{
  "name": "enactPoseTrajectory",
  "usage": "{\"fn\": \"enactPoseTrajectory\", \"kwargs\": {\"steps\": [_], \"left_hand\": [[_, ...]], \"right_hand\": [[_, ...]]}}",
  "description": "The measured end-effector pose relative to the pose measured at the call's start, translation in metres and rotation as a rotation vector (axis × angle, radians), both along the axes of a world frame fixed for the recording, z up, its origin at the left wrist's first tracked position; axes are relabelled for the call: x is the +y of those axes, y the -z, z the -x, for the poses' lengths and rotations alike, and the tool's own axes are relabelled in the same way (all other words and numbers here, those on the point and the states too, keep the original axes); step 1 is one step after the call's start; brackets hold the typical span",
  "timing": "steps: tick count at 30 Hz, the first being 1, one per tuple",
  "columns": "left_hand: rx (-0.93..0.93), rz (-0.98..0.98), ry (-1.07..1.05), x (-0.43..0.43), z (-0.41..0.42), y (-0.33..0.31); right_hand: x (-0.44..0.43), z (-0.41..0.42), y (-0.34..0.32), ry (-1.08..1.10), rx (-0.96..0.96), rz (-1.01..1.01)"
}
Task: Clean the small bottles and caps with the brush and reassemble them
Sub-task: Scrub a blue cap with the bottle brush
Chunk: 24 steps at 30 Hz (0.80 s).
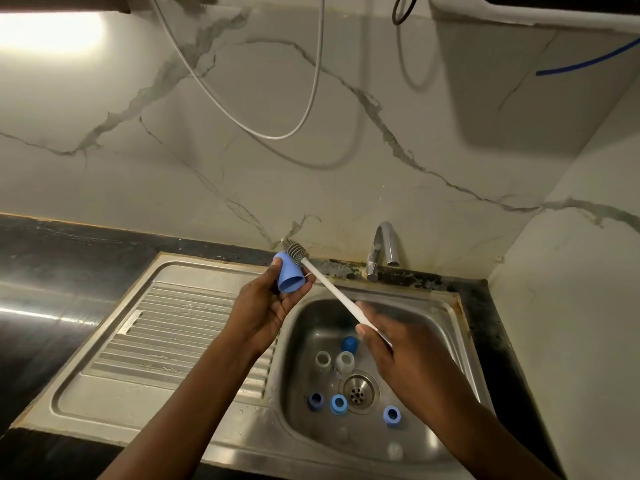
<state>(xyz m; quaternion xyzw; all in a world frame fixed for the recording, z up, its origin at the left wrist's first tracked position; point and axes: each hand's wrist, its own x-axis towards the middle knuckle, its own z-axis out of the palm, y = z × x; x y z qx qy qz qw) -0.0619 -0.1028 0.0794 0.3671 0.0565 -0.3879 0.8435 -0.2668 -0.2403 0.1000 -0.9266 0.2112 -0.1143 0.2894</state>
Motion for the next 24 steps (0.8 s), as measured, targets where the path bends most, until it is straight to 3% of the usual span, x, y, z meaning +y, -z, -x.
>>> {"fn": "enactPoseTrajectory", "kwargs": {"steps": [6,17,24], "left_hand": [[0.074,0.052,-0.016,0.003,-0.012,0.005],[0.03,-0.091,-0.141,0.009,-0.038,0.013],[0.051,0.032,-0.038,-0.002,-0.02,0.011]], "right_hand": [[0.001,-0.012,-0.002,-0.026,0.013,0.078],[0.006,0.004,0.002,-0.054,0.09,0.018],[0.005,-0.022,-0.006,0.009,0.001,0.02]]}}
